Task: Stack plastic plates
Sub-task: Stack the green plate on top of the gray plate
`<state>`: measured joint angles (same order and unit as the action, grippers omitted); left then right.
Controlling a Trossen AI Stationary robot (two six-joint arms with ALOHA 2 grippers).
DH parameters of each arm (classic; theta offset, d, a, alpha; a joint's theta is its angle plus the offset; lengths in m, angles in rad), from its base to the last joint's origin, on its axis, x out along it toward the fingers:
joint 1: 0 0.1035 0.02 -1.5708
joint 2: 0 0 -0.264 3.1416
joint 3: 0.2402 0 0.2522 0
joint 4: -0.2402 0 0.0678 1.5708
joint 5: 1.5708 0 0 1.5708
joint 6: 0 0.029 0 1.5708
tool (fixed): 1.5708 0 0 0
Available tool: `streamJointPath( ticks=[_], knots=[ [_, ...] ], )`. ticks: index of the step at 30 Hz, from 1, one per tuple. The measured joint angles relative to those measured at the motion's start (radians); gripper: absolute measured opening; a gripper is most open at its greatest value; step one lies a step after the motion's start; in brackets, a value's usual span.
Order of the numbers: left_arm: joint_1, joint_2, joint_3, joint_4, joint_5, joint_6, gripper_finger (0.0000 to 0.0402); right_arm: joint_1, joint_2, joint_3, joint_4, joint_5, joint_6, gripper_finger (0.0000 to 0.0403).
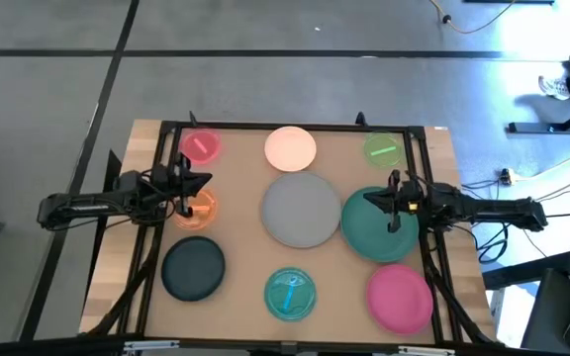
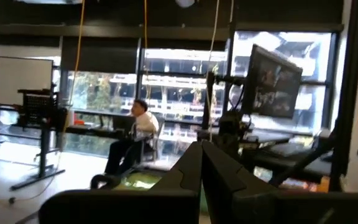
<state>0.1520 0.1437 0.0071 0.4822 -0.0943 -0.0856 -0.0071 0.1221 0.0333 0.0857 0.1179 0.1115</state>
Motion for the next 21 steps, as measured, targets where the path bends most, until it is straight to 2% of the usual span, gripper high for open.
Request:
streamJointPath(
  ticks=[6, 11, 18, 21],
  knots=[
    [-0.003, 0.213, 0.006, 0.276, -0.001, 0.019, 0.0002, 0.0, 0.178, 0.114, -0.009, 0.077, -0.108, 0.0007],
    [-0.003, 0.363, 0.031, 0.414, -0.001, 0.064, 0.0002, 0.0, 0.317, 0.235, -0.116, 0.169, -0.182, 0.0007],
    [-0.003, 0.444, 0.042, 0.425, 0.002, -0.037, 0.0002, 0.0, 0.484, 0.366, -0.329, 0.346, -0.184, 0.0011],
    [-0.003, 0.448, 0.042, 0.439, -0.004, -0.044, 0.0002, -0.009, 0.555, 0.41, -0.394, 0.369, -0.173, 0.0031]
  ],
)
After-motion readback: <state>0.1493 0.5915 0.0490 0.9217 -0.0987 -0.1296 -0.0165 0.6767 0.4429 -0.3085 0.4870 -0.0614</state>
